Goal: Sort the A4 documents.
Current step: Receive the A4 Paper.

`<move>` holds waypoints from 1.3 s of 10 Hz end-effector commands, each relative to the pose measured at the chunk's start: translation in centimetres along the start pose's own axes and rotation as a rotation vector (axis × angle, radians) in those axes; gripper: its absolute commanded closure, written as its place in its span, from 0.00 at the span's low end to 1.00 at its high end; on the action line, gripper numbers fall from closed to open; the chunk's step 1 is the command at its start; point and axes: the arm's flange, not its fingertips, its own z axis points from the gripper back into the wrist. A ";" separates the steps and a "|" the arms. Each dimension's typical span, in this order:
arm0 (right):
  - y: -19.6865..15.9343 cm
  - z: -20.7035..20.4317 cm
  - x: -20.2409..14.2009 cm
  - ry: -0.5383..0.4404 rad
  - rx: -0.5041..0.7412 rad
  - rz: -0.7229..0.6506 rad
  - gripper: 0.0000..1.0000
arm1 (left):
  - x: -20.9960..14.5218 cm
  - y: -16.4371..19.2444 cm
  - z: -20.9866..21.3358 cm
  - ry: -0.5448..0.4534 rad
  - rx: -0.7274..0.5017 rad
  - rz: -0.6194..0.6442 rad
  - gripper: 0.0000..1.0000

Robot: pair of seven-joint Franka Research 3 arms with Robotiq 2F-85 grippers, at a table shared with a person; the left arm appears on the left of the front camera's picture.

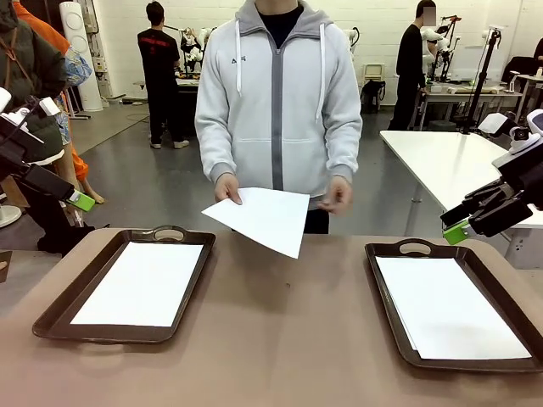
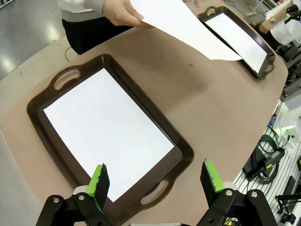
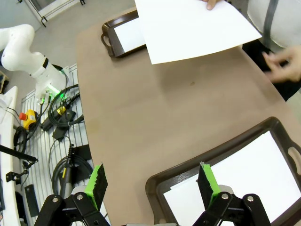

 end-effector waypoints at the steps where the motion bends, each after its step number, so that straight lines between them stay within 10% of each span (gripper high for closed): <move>1: 0.1 -0.1 -0.1 0.007 0.003 0.000 0.00 | 0.0 0.0 0.0 0.000 0.000 -0.002 0.00; 13: 0.1 -0.1 -0.1 0.007 0.003 0.000 0.00 | 0.0 0.0 0.0 0.000 0.000 -0.002 0.00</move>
